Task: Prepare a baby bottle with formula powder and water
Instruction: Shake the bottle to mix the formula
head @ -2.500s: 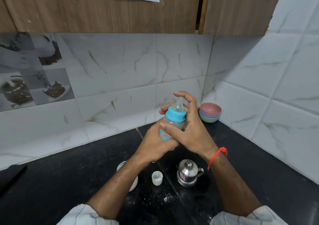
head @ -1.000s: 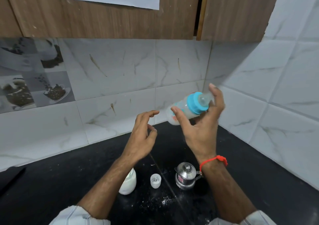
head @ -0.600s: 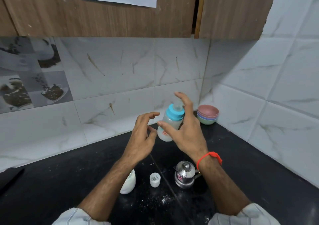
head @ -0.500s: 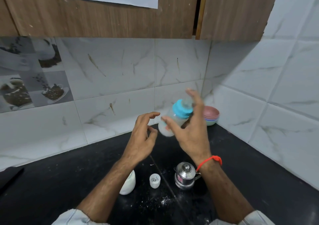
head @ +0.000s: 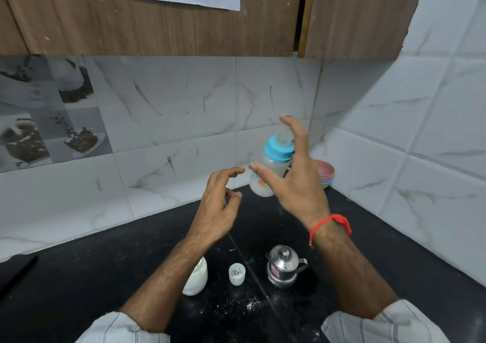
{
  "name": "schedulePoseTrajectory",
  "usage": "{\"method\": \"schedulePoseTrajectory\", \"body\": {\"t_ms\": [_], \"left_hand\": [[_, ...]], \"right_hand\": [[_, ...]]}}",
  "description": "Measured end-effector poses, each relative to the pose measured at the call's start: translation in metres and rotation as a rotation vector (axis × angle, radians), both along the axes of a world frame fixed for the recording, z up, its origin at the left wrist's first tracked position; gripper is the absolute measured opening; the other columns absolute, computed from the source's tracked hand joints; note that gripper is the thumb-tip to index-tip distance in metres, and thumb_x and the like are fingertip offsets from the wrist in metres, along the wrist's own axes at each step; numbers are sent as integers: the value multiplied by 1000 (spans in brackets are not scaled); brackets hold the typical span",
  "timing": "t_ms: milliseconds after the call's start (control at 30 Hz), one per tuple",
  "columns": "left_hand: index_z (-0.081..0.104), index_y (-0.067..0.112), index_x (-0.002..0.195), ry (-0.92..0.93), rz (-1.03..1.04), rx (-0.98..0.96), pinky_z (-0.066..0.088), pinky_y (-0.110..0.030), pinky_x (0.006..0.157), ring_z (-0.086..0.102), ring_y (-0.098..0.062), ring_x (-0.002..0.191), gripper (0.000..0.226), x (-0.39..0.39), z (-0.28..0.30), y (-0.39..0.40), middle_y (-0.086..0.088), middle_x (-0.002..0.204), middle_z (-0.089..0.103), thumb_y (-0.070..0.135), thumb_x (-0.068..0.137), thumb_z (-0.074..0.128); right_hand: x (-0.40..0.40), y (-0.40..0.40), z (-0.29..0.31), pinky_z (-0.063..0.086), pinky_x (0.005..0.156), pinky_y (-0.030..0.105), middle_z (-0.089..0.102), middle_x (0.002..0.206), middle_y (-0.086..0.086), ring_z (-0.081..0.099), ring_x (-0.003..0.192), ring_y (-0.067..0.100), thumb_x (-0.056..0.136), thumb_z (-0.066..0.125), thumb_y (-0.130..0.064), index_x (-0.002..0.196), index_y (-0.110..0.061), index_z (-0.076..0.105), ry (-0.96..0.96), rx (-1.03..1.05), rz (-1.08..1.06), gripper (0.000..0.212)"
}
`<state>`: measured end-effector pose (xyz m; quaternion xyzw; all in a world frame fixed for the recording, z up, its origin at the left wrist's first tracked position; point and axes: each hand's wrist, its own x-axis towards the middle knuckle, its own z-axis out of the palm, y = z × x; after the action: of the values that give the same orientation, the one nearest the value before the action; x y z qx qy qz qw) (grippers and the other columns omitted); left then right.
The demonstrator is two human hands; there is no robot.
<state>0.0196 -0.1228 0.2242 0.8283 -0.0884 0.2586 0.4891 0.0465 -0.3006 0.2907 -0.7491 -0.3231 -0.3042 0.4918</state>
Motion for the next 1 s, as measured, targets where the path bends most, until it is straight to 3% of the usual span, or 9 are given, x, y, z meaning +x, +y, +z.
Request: {"method": "schedulePoseTrajectory", "body": {"t_ms": [100,200,367,500,633,733,800,933,1000], "left_hand": [[52,47,135,-5,2,3,44,-3,78,59,4,96,52,0,1,0,16,136,48,7,102,59],[53,45,136,0,6,-3,45,-4,78,59,3,96,51,1,1,0,15,137,48,7,102,58],[51,51,131,-1,-3,-16,45,-4,78,58,4,96,54,0,2,-1,17,135,49,6,102,59],[50,54,129,-7,0,-27,45,-4,77,59,4,95,55,0,1,-1,19,135,49,7,102,59],[54,45,135,5,2,-25,45,-3,77,59,5,98,50,1,-2,0,15,137,49,8,103,60],[53,55,130,-9,-2,-35,45,-4,79,60,1,100,53,0,-4,1,19,137,50,10,103,60],[52,55,128,6,6,-37,45,-5,79,61,0,99,53,0,-6,1,17,137,50,9,103,60],[55,48,133,8,2,-41,47,-6,79,62,0,98,51,0,-7,2,16,137,50,6,102,59],[54,54,130,-11,1,-42,48,-7,81,62,0,98,54,-1,-7,3,19,136,50,7,103,60]], "right_hand": [[-1,-1,4,52,105,24,38,142,-38,56,118,-4,84,88,-28,150,-44,25,-35,44,-19,92],[-2,0,2,55,104,49,42,154,-11,60,128,25,87,86,-30,152,-38,26,-147,226,-58,89],[3,2,-14,42,106,10,29,135,-57,46,122,-16,86,87,-29,150,-45,26,45,-24,8,90],[1,4,-17,49,104,18,35,144,-41,54,124,-2,85,88,-24,150,-37,30,-94,233,-37,88],[-1,4,-21,51,107,30,49,133,-25,58,114,2,85,88,-28,147,-49,29,110,-24,48,88],[-5,7,-22,48,101,13,40,141,-41,56,117,-7,83,90,-25,149,-41,32,-25,204,-3,89],[-5,9,-25,48,103,16,36,145,-41,56,122,-2,83,90,-21,150,-33,33,-145,303,-50,88],[-7,9,-30,50,98,16,49,129,-35,58,115,-5,83,89,-29,148,-48,34,64,50,64,87],[-8,10,-28,50,99,15,45,135,-38,59,117,-3,83,88,-31,148,-50,33,2,191,43,87]]}}
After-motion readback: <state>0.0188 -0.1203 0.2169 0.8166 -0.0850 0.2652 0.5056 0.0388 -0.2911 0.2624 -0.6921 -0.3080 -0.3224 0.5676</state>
